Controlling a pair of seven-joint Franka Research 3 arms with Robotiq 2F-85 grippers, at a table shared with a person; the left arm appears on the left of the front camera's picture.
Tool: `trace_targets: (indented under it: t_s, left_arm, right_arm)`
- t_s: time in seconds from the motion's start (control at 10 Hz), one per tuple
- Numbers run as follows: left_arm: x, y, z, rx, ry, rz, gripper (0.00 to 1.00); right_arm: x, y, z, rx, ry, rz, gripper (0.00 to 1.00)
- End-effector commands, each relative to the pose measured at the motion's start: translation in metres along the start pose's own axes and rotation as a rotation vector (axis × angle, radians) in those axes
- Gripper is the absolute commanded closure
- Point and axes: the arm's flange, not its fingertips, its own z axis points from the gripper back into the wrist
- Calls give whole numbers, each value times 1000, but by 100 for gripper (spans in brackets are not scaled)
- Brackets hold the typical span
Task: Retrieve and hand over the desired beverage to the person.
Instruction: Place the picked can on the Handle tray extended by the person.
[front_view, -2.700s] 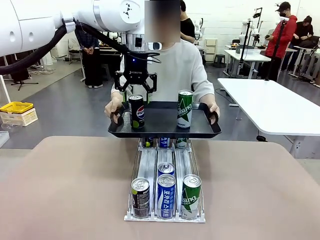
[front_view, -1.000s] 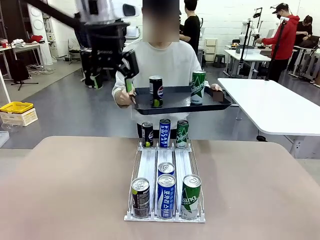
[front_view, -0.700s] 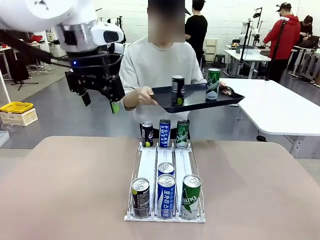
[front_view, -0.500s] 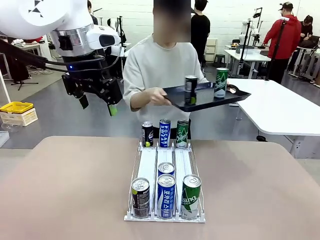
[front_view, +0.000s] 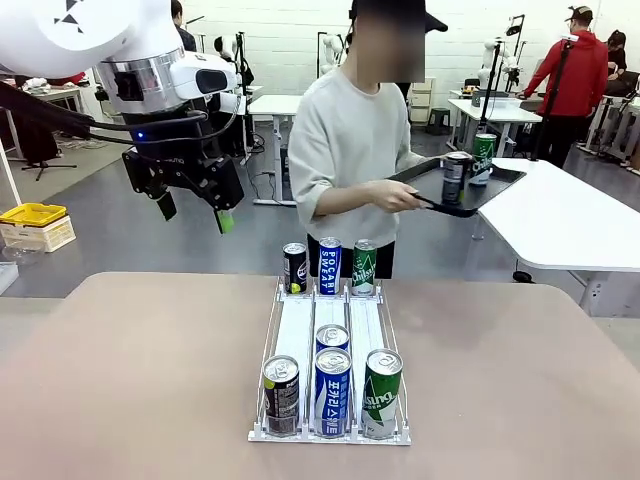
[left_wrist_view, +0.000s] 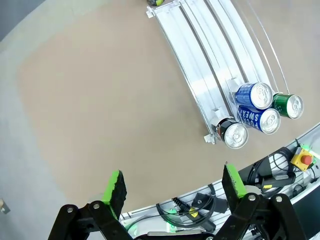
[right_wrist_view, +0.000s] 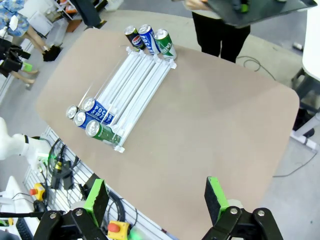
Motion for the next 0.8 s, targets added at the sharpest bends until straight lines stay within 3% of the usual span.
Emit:
trace_targets:
  t_s: [0.0,0.7]
  left_arm:
    - [0,1,1,8,-10,-3,0]
    - [0,0,0,0,0,0,0]
  right_arm:
    - [1,0,-2,16,-11,7,0]
    - [1,0,-2,16,-11,7,0]
